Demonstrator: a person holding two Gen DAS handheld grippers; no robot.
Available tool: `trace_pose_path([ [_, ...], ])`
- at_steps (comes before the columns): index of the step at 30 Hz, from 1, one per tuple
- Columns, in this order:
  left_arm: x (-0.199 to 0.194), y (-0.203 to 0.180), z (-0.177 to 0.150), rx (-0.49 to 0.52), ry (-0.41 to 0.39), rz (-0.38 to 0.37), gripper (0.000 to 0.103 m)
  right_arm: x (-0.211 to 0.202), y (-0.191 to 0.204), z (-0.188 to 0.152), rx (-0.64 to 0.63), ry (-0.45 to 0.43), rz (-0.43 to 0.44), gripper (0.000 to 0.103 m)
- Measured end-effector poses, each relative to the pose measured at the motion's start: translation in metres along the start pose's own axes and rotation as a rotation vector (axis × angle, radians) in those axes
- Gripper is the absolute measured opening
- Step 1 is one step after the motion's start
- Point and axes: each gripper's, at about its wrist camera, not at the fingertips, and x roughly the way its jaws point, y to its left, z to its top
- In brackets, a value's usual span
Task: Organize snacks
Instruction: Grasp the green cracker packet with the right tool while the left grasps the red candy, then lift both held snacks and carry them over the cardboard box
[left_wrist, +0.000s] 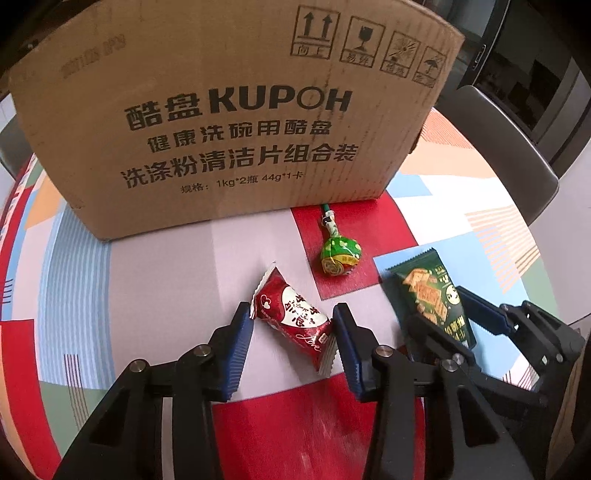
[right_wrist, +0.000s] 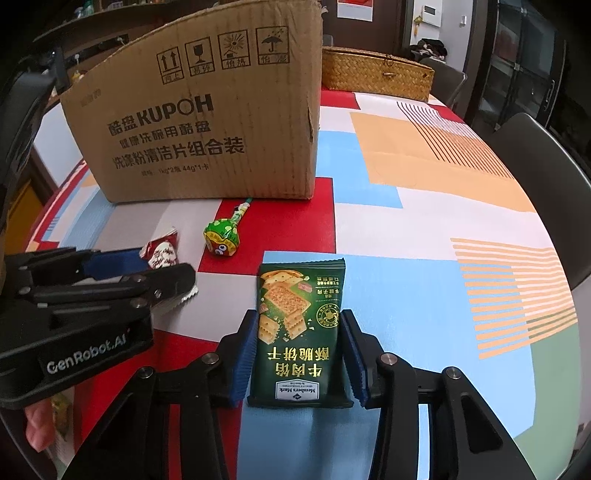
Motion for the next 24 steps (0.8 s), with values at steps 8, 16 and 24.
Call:
trace_pose_path([
  [8, -0.014, -0.001, -0.004, 0.031, -0.035, 0.015, 0.041, -0.009, -0.001, 0.002, 0.002, -0.025, 0.003, 0.044],
  [16, -0.033, -0.004, -0.001, 0.029, -0.072, 0.013, 0.041, -0.023, 0.002, 0.003, 0.002, -0.05, 0.008, 0.044],
  [24, -0.067, -0.005, 0.006, 0.03, -0.15, 0.005, 0.041, -0.048, -0.002, 0.018, 0.018, -0.124, 0.006, 0.044],
])
